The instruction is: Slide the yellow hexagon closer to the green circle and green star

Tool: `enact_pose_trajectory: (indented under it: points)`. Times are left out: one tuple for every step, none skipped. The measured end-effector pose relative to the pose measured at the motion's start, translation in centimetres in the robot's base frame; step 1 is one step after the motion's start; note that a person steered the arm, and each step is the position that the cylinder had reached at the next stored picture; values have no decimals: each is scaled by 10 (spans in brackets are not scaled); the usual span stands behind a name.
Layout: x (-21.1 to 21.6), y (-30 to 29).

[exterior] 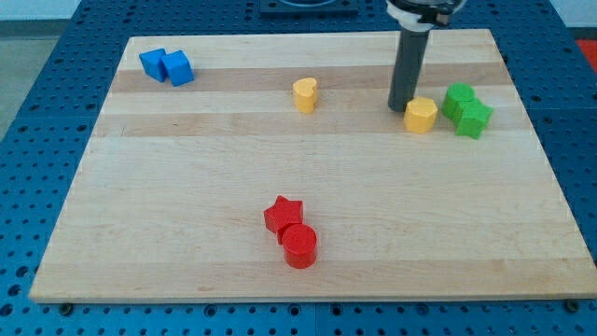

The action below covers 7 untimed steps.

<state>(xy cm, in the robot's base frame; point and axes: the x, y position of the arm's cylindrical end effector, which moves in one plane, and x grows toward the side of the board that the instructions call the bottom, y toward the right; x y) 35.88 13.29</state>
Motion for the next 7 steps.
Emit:
enact_pose_trajectory:
  points:
    - [0,8]
    - [1,-22]
    - [33,-28]
    - [42,-24]
    - [42,-12]
    - [42,1]
    - [42,5]
